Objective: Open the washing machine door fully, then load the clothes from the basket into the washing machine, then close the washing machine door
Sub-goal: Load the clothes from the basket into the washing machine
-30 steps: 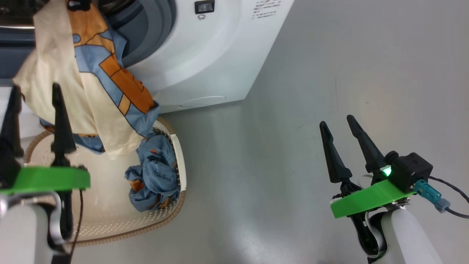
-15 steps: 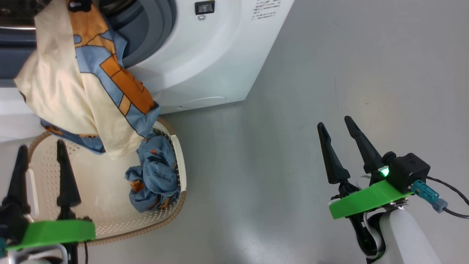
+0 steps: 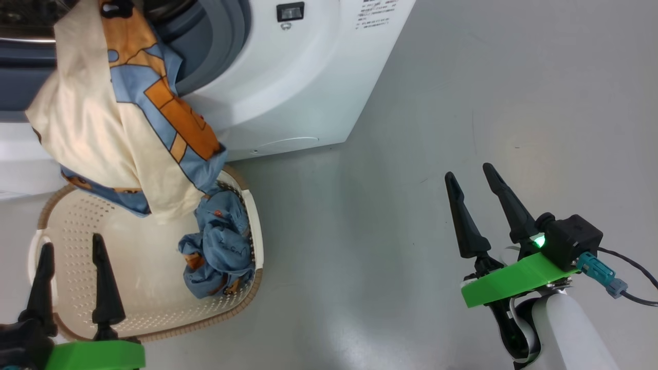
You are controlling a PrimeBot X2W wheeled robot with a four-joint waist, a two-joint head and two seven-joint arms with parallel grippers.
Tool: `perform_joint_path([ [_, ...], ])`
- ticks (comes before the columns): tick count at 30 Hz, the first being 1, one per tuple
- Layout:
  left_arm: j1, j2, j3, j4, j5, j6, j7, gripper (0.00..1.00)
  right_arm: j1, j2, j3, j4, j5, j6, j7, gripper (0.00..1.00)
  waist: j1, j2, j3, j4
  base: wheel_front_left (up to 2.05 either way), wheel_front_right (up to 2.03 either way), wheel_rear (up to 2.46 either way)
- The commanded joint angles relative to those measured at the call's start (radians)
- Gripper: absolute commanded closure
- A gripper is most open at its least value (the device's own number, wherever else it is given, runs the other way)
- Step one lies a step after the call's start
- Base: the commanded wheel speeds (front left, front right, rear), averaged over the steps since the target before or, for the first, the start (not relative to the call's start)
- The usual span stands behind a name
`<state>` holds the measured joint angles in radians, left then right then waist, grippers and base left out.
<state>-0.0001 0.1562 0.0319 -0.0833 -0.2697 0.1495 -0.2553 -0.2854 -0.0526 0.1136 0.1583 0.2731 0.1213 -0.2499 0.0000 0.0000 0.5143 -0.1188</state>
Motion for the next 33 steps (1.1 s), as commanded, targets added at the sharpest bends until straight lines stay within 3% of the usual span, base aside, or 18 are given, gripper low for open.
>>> perform_joint_path([
  [1, 0.007, 0.003, 0.031, -0.024, 0.002, 0.004, -0.005, 0.00, 0.016, 0.002, 0.022, -0.019, -0.020, 0.009, -0.012, 0.00, 0.0000, 0.0000, -0.002, 0.000, 0.00, 0.00, 0.00],
  [14, -0.019, -0.007, 0.016, -0.006, 0.005, -0.002, -0.006, 0.00, 0.012, 0.002, 0.024, -0.020, -0.016, 0.009, -0.012, 0.00, 0.0000, 0.0000, 0.002, -0.011, 0.00, 0.00, 0.00],
  [26, -0.144, -0.014, -0.015, 0.103, -0.048, -0.054, -0.001, 0.00, -0.004, 0.002, 0.031, -0.020, -0.013, 0.009, -0.012, 0.00, 0.0000, 0.0000, 0.039, -0.028, 0.00, 0.00, 0.00],
  [33, -0.271, -0.017, -0.026, 0.236, -0.097, -0.111, -0.002, 0.00, -0.013, 0.002, 0.024, -0.024, -0.007, 0.009, -0.012, 0.00, 0.0000, 0.0000, 0.081, -0.036, 0.00, 0.00, 0.00],
])
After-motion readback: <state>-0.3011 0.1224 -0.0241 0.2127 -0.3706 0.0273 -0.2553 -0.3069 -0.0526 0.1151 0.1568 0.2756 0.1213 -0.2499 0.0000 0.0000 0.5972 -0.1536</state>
